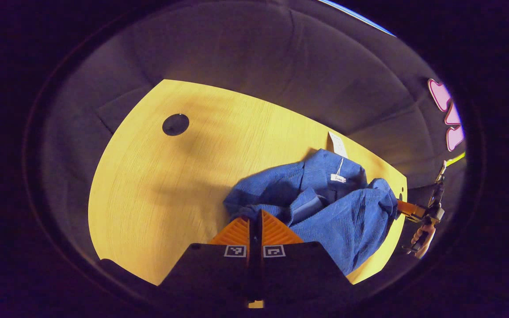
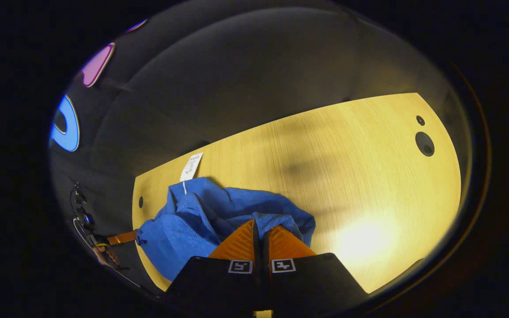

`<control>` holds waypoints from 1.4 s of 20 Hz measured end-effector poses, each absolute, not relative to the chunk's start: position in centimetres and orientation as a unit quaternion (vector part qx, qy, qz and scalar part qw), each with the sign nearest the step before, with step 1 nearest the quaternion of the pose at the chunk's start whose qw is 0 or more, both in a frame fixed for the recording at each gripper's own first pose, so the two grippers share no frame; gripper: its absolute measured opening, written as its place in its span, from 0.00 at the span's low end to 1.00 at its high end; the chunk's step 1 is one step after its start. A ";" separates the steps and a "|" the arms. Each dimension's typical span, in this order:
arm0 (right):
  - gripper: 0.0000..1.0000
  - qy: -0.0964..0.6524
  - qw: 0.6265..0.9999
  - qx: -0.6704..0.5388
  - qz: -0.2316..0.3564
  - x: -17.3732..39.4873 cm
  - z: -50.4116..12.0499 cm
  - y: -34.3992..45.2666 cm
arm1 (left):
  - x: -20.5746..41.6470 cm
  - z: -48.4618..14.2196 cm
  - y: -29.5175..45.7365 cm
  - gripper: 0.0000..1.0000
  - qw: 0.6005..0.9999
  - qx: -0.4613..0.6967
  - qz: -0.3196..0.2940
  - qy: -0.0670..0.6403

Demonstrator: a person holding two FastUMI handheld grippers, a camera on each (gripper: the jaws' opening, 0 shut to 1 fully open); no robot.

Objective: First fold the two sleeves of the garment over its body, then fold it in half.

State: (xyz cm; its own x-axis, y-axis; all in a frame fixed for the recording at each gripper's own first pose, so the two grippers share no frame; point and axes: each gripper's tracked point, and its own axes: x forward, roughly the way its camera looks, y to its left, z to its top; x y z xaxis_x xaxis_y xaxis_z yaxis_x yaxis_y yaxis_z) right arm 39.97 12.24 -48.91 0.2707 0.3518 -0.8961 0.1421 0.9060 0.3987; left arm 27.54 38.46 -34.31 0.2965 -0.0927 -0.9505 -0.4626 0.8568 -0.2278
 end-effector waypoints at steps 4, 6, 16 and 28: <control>0.02 0.595 0.777 0.196 0.068 40.5 -51.0 12.9 | 28.3 -36.7 38.9 0.00 0.764 -0.234 0.160 0.579; 0.13 0.588 0.776 0.217 0.066 41.1 -50.8 13.2 | 28.4 -36.9 38.4 0.04 0.760 -0.231 0.166 0.584; 0.84 0.436 0.870 0.229 0.036 47.0 -43.3 8.1 | 29.8 -30.8 40.7 0.87 0.838 -0.176 0.199 0.477; 0.98 0.311 0.935 0.126 0.113 41.8 -28.6 10.6 | 27.0 -17.8 33.0 0.86 0.914 -0.085 0.198 0.345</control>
